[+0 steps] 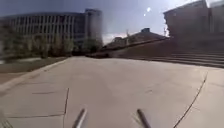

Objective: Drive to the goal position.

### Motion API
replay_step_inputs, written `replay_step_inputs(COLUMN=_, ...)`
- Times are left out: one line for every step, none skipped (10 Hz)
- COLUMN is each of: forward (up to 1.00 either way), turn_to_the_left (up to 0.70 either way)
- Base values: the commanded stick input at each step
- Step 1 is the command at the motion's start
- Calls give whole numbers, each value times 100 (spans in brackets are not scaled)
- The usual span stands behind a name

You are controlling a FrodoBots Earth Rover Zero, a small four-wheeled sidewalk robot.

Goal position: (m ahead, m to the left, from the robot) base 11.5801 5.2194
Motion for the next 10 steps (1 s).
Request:
replay_step_inputs(forward=100, turn_to_the_left=0)
replay_step_inputs(forward=100, turn_to_the_left=0)
replay_step_inputs(forward=100, turn_to_the_left=0)
replay_step_inputs(forward=100, turn_to_the_left=0)
replay_step_inputs(forward=100, turn_to_the_left=0)
replay_step_inputs(forward=100, turn_to_the_left=0)
replay_step_inputs(forward=100, turn_to_the_left=0)
replay_step_inputs(forward=100, turn_to_the_left=0)
replay_step_inputs(forward=100, turn_to_the_left=0)
replay_step_inputs(forward=100, turn_to_the_left=0)
